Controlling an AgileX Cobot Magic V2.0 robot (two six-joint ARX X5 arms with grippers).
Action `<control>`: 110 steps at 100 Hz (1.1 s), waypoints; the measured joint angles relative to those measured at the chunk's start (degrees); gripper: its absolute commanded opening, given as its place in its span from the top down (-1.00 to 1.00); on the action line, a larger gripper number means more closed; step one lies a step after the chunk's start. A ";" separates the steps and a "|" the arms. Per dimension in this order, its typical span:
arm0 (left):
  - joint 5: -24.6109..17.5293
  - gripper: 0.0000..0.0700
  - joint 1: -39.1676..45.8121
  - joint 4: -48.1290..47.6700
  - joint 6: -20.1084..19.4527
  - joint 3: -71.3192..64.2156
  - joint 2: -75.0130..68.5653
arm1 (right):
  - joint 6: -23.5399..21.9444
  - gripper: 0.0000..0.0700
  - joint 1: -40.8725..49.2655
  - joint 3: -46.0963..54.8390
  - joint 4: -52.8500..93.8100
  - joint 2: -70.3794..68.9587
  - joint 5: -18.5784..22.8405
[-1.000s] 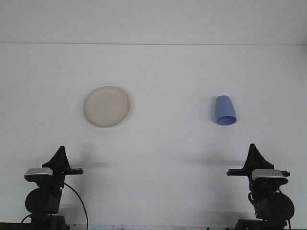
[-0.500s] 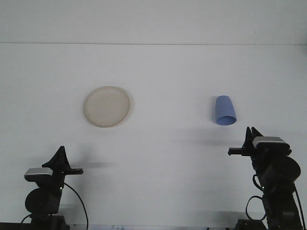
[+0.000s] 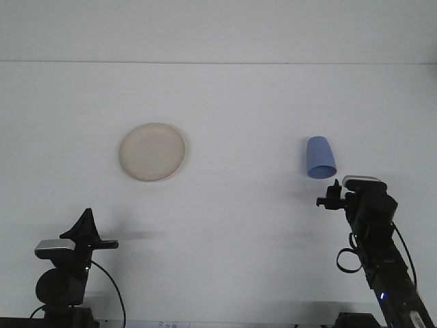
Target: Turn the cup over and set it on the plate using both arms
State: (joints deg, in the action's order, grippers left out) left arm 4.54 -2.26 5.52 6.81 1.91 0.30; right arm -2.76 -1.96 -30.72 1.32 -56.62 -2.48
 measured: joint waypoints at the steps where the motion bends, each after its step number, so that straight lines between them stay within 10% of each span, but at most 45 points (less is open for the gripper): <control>1: 0.00 0.97 0.00 -0.02 0.00 0.00 0.00 | 0.02 -0.22 0.00 0.26 -0.48 -0.57 0.04; 71: 0.00 0.97 0.00 -0.02 0.00 0.00 0.00 | 1.05 -0.20 -1.53 1.73 -34.10 -27.93 4.28; 81: 0.00 0.97 0.00 -0.02 0.00 0.00 0.00 | 1.05 0.06 -2.97 1.73 -36.09 -29.66 6.01; 95: 0.00 0.97 0.00 -0.02 0.00 0.00 0.00 | 1.25 1.00 -5.11 1.73 -37.97 -30.84 10.47; 110: 0.00 0.97 0.00 -0.02 0.00 0.00 0.00 | 1.97 1.00 -6.29 1.73 -38.49 -30.86 14.38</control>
State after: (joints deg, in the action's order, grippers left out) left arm 4.54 -2.26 5.50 6.81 1.91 0.30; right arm -0.80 -8.25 -28.99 -37.17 -87.48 11.90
